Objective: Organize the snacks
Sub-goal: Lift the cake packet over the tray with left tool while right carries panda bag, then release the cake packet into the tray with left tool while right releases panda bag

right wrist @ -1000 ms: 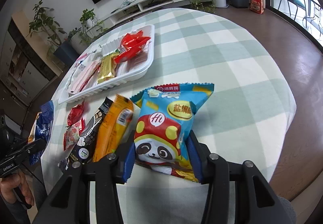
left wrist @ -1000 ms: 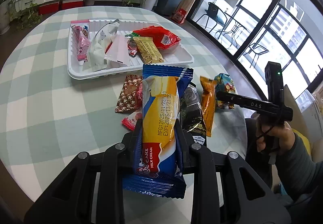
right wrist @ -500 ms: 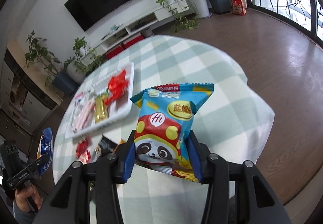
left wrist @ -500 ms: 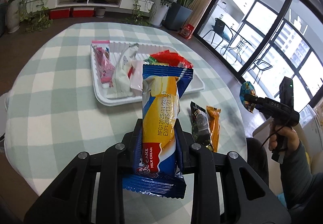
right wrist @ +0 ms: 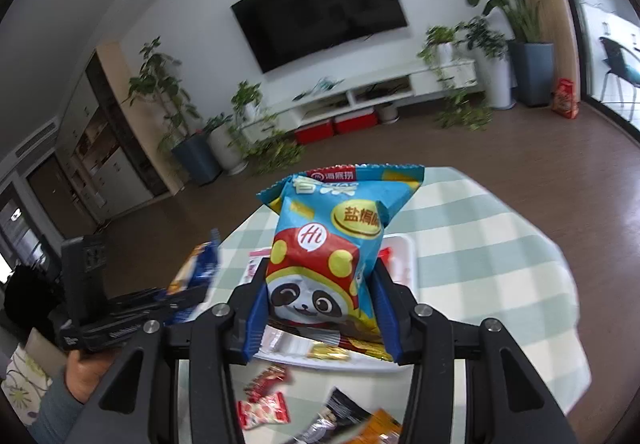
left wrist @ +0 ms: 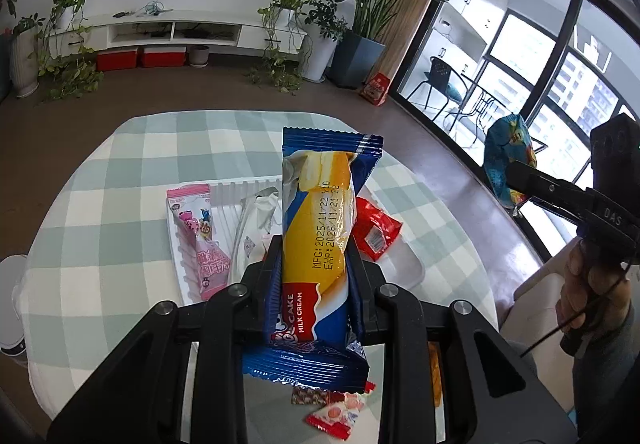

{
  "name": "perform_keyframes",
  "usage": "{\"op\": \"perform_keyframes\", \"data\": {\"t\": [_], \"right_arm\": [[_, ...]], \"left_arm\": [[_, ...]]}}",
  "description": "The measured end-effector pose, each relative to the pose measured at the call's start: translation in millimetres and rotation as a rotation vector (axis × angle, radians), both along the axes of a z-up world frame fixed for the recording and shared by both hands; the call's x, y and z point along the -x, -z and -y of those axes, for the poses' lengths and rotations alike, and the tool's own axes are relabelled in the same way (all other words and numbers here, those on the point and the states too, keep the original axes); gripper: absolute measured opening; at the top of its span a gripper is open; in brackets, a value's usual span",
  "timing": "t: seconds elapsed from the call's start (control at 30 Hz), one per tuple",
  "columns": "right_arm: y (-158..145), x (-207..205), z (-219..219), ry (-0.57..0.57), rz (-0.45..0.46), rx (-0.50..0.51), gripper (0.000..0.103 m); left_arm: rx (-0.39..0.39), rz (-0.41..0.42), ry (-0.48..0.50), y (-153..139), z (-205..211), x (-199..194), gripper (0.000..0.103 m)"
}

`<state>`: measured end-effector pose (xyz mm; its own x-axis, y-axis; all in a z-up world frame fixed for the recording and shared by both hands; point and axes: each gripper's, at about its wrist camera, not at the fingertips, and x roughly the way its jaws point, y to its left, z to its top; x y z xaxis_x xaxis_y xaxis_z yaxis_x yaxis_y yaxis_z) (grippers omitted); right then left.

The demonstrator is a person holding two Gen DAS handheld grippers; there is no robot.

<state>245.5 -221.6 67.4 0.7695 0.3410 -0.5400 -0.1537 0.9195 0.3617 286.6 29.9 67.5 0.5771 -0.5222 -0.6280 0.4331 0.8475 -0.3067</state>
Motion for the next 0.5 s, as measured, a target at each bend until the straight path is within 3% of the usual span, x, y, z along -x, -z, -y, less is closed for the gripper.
{"op": "perform_keyframes", "data": {"t": [0.3,0.5], "right_arm": [[70.8,-88.7,-43.7,-0.057,-0.201,0.051,0.05],[96.8,-112.6,-54.1,-0.061,-0.264,0.109,0.05]], "left_arm": [[-0.072,-0.074,-0.02,62.1,26.9,-40.4,0.025],[-0.102,-0.091,-0.015,82.2,33.7,-51.8,0.025]]}}
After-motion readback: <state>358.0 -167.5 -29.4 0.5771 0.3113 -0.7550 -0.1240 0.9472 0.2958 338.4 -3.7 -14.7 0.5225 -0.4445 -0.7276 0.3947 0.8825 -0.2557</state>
